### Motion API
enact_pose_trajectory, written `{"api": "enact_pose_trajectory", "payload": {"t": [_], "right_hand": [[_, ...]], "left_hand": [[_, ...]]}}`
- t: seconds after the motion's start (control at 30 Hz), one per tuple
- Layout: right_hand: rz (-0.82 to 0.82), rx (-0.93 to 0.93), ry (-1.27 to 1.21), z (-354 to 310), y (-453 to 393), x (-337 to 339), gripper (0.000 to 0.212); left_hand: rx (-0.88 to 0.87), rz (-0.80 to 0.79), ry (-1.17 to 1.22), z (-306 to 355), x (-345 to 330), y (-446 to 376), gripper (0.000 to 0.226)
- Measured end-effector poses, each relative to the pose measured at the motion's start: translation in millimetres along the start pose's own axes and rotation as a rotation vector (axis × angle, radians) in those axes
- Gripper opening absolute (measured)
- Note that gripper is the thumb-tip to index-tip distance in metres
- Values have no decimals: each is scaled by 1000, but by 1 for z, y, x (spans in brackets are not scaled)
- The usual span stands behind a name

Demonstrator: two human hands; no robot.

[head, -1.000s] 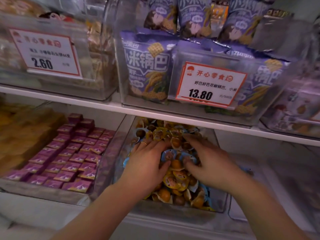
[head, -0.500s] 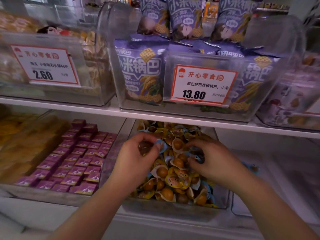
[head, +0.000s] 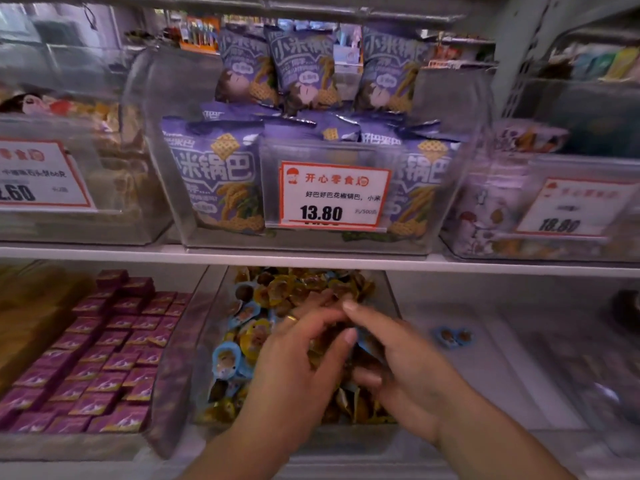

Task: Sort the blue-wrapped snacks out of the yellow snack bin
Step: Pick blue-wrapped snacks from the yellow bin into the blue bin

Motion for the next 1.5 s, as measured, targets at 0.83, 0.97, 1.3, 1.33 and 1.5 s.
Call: {"api": "enact_pose_trajectory", "payload": {"t": [0.83, 0.97, 1.3, 1.33, 1.5], "right_hand": [[190, 869, 1191, -35, 12, 58, 22], [-184, 822, 1475, 14, 11, -13, 41], [-486, 578, 1724, 70, -44, -44, 62], [-468, 591, 1745, 68, -46, -43, 62], [-320, 667, 1732, 38, -43, -21, 58]], "left_hand": [[-170, 40, -818, -49, 80, 2, 34], [-117, -17, -909, -66, 91, 8, 38], [-147, -152, -1063, -78, 89, 18, 56], [-146, -143, -1057, -77, 89, 17, 55], [-146, -114, -1008, -74, 91, 14, 40]]}}
Point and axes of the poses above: each hand's wrist, its own y-axis away from the middle knuckle, its own x-axis out of the back of the hand, z = x × y, the point moved 4 cm from there along -y, towards the middle knuckle, and after that the axes turned 6 degrees about x, right-handed, at the moved point
